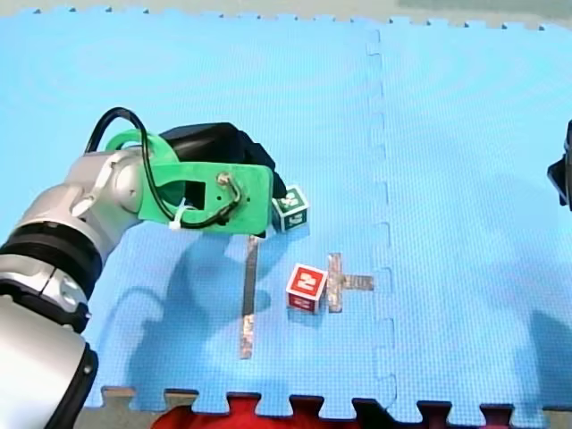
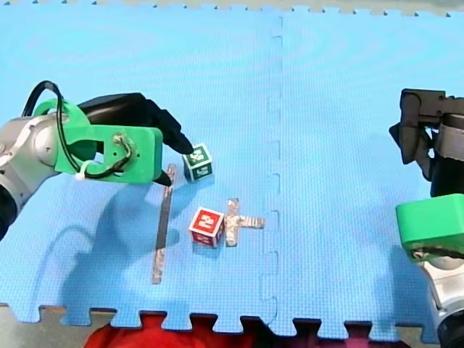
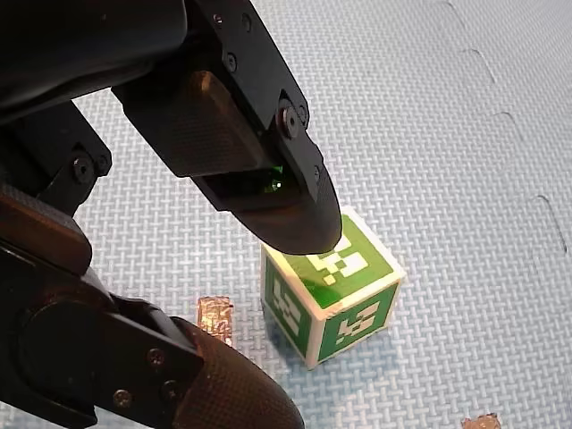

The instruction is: Stack cube left

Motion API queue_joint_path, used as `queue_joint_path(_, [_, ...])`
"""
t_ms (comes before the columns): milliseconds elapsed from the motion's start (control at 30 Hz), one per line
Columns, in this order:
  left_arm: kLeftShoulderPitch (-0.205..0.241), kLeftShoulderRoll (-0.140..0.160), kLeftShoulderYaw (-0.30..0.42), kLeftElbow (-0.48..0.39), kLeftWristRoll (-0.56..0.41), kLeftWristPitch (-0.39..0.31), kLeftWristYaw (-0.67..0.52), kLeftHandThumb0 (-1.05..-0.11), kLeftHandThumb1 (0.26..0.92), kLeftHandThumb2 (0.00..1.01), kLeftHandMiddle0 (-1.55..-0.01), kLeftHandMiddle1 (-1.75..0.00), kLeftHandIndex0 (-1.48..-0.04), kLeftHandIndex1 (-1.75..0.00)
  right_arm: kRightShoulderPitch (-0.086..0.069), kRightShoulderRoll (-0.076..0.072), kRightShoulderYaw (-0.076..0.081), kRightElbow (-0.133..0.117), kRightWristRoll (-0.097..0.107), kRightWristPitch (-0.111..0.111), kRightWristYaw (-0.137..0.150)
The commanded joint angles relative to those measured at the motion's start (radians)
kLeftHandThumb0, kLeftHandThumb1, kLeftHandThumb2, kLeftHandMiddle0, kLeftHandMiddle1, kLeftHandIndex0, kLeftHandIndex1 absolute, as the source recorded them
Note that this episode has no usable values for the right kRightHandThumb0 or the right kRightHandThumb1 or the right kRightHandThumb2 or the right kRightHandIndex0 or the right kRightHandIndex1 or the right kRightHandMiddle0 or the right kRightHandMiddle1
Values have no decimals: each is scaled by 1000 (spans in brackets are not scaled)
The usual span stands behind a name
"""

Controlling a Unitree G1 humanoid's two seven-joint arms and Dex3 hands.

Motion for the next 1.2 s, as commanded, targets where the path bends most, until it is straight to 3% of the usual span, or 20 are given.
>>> queue_joint_path(0, [-1,7,-1,-7,-4,4,-6,-729,709,0,-962,-1746,-929,-25,-8,-3,0,11,2,-7,-2])
queue_joint_path(367, [-12,6,24,-25,-53,34,-104,-683,690,0,-922,-1746,-975,-32,-23,-3,3,52,2,-35,-1])
queue_joint_path(533, [6,-10,11,-25,-41,24,-61,-658,687,0,-930,-1746,-973,-21,-29,-3,6,71,-2,-46,-7])
queue_joint_path(600, [10,-29,0,-5,-26,31,-8,-656,687,1,-924,-1746,-960,-12,-29,-4,6,76,-1,-50,-7])
queue_joint_path(700, [24,-65,-12,49,1,40,125,-666,691,2,-914,-1746,-795,-1,-27,-5,6,80,-1,-56,-7])
queue_joint_path(767, [39,-75,8,65,-15,16,163,-732,701,5,-913,-1746,-745,-1,-26,-5,6,80,-1,-58,-6])
queue_joint_path(900, [57,-101,76,88,-92,3,133,-827,726,10,-919,-1746,-734,-1,-24,-5,7,80,-2,-60,-6])
queue_joint_path(1167, [58,-125,91,103,-94,35,137,-846,725,5,-937,-1746,-736,-2,-20,-6,6,80,-2,-64,-6])
